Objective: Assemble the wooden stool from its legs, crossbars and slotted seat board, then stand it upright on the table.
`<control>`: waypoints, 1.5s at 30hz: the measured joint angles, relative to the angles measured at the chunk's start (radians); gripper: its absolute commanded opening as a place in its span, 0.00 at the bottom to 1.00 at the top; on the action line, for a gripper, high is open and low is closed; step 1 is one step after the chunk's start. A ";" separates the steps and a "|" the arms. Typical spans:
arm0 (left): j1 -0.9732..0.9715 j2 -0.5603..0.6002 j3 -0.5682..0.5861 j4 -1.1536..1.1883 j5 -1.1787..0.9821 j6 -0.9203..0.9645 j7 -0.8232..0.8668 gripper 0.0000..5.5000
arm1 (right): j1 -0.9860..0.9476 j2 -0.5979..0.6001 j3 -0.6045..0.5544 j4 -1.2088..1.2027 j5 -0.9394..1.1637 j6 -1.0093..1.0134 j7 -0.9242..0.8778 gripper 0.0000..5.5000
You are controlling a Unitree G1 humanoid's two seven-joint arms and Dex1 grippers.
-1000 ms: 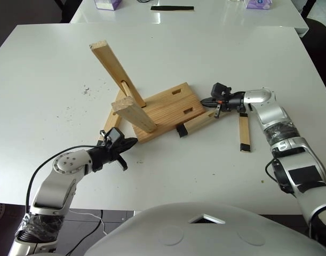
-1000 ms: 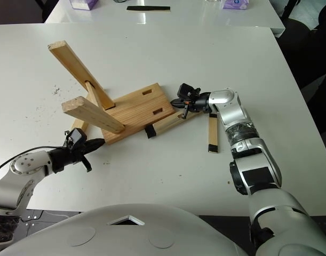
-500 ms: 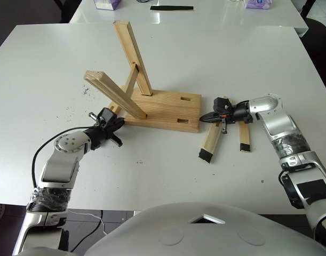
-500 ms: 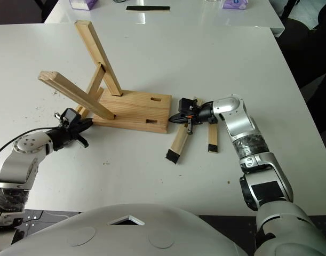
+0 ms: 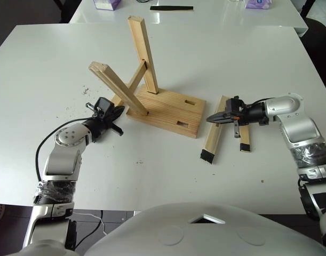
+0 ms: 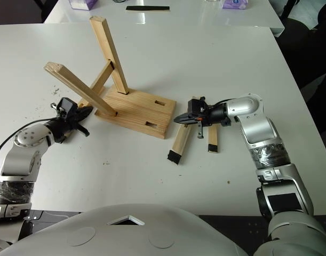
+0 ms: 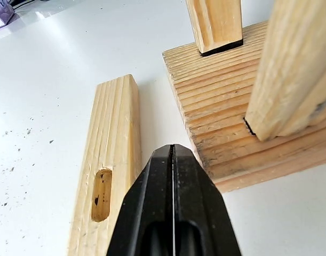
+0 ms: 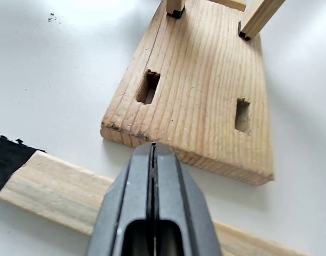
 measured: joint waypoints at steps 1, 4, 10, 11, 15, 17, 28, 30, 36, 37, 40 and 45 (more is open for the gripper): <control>0.006 0.000 0.001 -0.018 -0.002 0.005 -0.001 0.00 | 0.001 0.003 0.002 -0.002 0.003 -0.002 -0.006 0.00; 0.055 0.004 0.014 -0.116 -0.041 0.034 -0.026 0.00 | -0.067 0.052 0.000 0.082 -0.012 -0.019 -0.083 0.00; 0.200 0.079 0.033 -0.217 -0.077 0.054 -0.121 0.00 | -0.277 0.157 -0.009 0.435 -0.094 -0.138 -0.297 0.00; 0.207 0.086 0.036 -0.233 -0.087 0.060 -0.134 0.00 | -0.315 0.178 -0.015 0.517 -0.108 -0.159 -0.346 0.00; 0.182 0.055 -0.038 -0.244 -0.098 0.065 -0.133 0.00 | -0.412 0.252 -0.023 0.754 -0.142 -0.226 -0.430 0.00; 0.162 0.003 -0.116 -0.205 -0.060 0.064 -0.109 0.00 | -0.435 0.291 -0.005 0.852 -0.158 -0.251 -0.430 0.00; 0.061 -0.105 -0.220 -0.084 0.007 0.013 -0.025 0.00 | -0.487 0.293 -0.012 0.966 -0.138 -0.232 -0.136 0.00; 0.037 -0.109 -0.213 -0.055 0.007 0.003 -0.020 0.00 | -0.453 0.279 -0.016 0.900 -0.107 -0.213 -0.047 0.00; 0.001 -0.108 -0.184 -0.003 0.008 -0.004 -0.004 0.00 | -0.335 0.277 -0.006 0.709 -0.067 -0.148 0.029 0.00; -0.004 -0.108 -0.182 0.004 0.009 -0.005 -0.002 0.00 | -0.321 0.278 -0.006 0.684 -0.061 -0.135 0.033 0.00; -0.016 -0.108 -0.180 0.023 0.015 -0.017 0.001 0.00 | -0.266 0.279 -0.004 0.588 -0.059 -0.113 0.011 0.00; -0.001 -0.093 -0.168 0.012 0.015 -0.019 -0.001 0.00 | -0.302 0.283 -0.044 0.602 -0.066 -0.116 -0.113 0.00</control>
